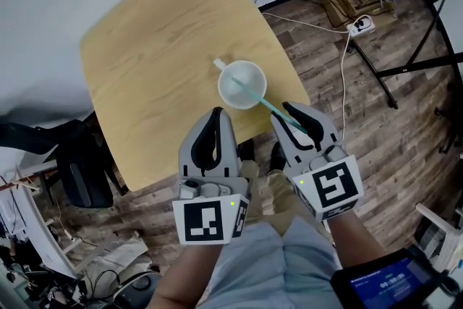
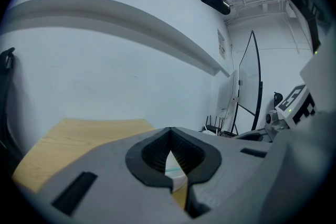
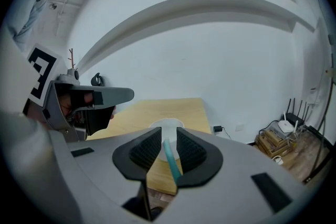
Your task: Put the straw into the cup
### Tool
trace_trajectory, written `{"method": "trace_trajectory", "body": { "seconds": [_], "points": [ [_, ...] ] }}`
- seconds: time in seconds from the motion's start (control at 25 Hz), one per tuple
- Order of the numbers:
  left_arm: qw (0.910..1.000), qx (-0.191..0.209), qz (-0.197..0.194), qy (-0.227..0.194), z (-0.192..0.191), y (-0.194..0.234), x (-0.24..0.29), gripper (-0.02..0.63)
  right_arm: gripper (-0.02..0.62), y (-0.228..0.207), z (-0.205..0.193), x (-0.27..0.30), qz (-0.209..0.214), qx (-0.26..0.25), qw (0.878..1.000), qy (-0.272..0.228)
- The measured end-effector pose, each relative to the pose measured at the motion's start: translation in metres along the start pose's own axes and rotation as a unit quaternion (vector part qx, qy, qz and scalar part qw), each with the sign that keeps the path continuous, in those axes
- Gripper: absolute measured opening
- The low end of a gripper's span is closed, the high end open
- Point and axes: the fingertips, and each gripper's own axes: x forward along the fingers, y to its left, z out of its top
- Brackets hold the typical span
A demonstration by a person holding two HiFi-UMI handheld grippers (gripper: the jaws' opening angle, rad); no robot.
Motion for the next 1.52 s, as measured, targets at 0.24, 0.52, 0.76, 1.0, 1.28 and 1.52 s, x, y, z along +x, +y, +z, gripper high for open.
{"method": "trace_trajectory", "body": {
  "seconds": [0.24, 0.52, 0.76, 1.0, 1.28, 1.52],
  "points": [
    [0.9989, 0.01, -0.016, -0.042, 0.049, -0.016, -0.014, -0.002, 0.089, -0.005, 0.049, -0.032, -0.026, -0.007, 0.998, -0.05],
    [0.9911, 0.037, -0.034, -0.123, 0.14, -0.047, -0.035, -0.002, 0.086, 0.002, 0.153, -0.076, -0.025, -0.014, 0.986, -0.164],
    [0.9806, 0.063, -0.044, -0.18, 0.196, -0.064, -0.049, -0.002, 0.011, 0.009, 0.215, -0.103, -0.041, -0.045, 0.971, -0.232],
    [0.9757, 0.073, -0.047, -0.201, 0.211, -0.066, -0.055, -0.002, 0.002, 0.021, 0.235, -0.108, -0.046, -0.071, 0.965, -0.248],
    [0.9733, 0.072, -0.048, -0.213, 0.217, -0.062, -0.058, -0.002, -0.002, 0.027, 0.24, -0.104, -0.043, -0.079, 0.963, -0.253],
    [0.9748, 0.071, -0.045, -0.207, 0.212, -0.06, -0.058, -0.002, -0.002, 0.027, 0.239, -0.106, -0.04, -0.073, 0.963, -0.258]
  ]
}}
